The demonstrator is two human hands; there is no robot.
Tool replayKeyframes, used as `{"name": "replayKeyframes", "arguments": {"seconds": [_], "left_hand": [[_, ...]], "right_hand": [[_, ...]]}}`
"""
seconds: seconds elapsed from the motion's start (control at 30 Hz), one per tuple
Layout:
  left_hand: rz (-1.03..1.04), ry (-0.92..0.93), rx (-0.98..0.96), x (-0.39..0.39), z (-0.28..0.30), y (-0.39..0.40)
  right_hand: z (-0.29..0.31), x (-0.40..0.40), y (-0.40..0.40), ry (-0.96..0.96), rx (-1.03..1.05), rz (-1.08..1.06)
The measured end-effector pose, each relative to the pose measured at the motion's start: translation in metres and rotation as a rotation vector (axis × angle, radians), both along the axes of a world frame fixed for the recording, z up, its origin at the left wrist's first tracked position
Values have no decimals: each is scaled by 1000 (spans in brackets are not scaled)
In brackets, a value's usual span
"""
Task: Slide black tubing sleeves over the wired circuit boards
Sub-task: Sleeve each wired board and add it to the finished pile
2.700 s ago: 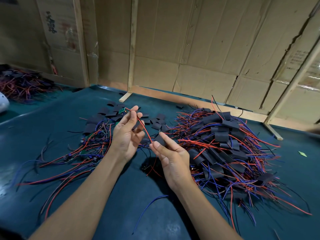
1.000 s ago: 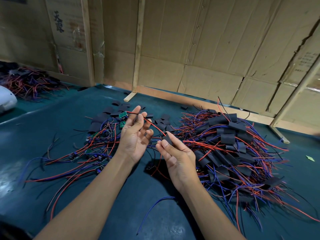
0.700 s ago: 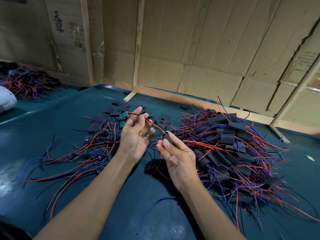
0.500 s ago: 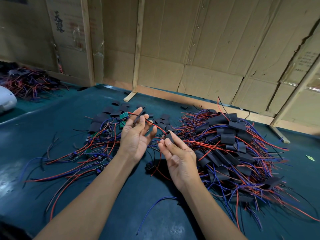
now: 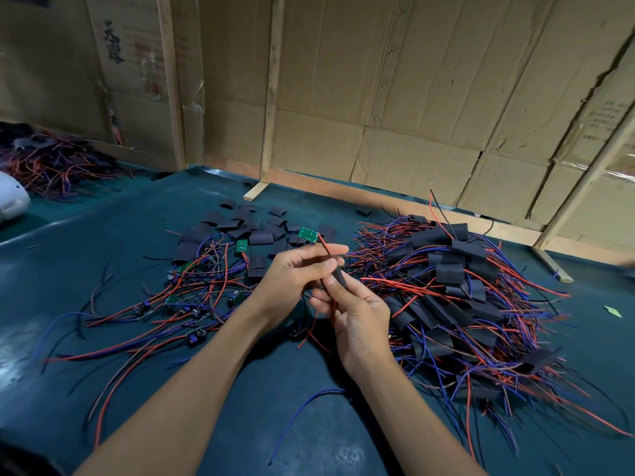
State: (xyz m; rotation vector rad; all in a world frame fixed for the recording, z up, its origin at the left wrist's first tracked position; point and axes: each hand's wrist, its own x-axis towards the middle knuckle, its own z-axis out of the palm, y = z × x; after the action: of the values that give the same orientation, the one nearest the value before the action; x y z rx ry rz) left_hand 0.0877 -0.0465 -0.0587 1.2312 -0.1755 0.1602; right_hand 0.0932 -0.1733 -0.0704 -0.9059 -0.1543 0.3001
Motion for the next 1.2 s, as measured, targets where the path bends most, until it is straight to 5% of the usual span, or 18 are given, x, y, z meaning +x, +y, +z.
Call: {"name": "replayKeyframes", "arguments": {"seconds": [0.1,0.2,0.37,1.03,1.2], "left_hand": [[-71,114,-103,1,3,-1],[106,210,-175,6,6,2],[255,87,-395,6,8,9],[162,-157,102,-5,8,12],[279,-240,285,-8,10,10]], "right_hand": [[1,0,0,24,-6,-43],[3,0,-1,22,-9,-64],[3,-2,-2,20,-18,-66],[9,-3,-5,-81,-104,118],[17,1,-8,-86,-97,140]]}}
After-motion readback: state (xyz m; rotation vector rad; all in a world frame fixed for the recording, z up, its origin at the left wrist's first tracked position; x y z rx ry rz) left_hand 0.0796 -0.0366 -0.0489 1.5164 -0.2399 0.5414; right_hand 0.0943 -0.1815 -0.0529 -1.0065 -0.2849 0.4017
